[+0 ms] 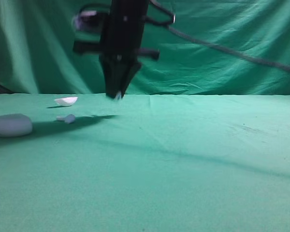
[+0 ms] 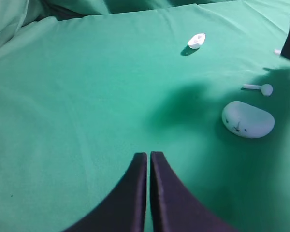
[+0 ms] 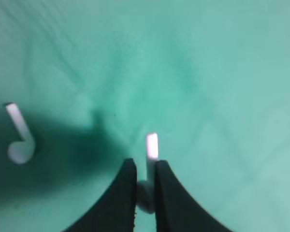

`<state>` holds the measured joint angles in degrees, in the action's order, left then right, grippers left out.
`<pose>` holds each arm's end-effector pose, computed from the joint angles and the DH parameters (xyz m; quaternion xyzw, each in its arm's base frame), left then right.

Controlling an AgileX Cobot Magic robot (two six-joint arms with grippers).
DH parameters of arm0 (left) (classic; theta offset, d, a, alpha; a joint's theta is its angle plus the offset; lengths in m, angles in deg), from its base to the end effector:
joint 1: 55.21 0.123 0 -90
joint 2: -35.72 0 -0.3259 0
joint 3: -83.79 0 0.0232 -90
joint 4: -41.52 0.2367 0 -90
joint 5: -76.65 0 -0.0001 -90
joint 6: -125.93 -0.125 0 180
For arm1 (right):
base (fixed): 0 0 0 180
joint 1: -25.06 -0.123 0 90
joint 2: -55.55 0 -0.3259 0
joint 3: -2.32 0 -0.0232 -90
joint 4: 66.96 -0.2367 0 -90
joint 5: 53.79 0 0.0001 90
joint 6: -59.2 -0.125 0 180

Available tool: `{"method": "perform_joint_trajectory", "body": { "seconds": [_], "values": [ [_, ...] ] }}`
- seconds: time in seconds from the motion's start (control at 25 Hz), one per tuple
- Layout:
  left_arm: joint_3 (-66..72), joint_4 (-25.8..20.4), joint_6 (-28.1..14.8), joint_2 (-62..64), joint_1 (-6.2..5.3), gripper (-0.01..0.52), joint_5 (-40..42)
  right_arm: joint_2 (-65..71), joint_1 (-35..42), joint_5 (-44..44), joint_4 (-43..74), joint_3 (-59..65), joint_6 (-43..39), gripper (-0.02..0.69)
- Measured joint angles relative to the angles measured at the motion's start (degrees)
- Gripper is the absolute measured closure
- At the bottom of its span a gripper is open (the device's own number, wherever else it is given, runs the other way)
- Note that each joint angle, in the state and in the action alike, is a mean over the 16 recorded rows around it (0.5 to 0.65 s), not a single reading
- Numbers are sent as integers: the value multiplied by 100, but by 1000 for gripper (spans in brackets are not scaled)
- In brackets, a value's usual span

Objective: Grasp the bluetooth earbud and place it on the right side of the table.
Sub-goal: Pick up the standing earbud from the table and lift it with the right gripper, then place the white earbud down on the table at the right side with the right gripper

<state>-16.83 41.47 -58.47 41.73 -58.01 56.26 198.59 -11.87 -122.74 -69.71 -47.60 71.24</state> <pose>0.0302 -0.0015 0.1652 0.0498 0.7959 0.0081 0.6033 0.4254 0.3268 0.2104 -0.4047 0.9008 0.0565 0.1471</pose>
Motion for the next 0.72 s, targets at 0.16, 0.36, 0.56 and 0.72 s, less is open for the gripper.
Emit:
{"method": "perform_joint_trajectory", "body": {
  "seconds": [0.16,0.36,0.56,0.72],
  "values": [
    [0,-1,0,0,0,514,0,-597,65,-129,181,127,-187,570],
    [0,-1,0,0,0,514,0,-1682,319,-228,407,740,-479,570],
    [0,0,0,0,0,514,0,-2917,815,-110,551,2098,-775,570],
    [0,1,0,0,0,514,0,-3777,1269,274,592,3642,-956,570]
  ]
}}
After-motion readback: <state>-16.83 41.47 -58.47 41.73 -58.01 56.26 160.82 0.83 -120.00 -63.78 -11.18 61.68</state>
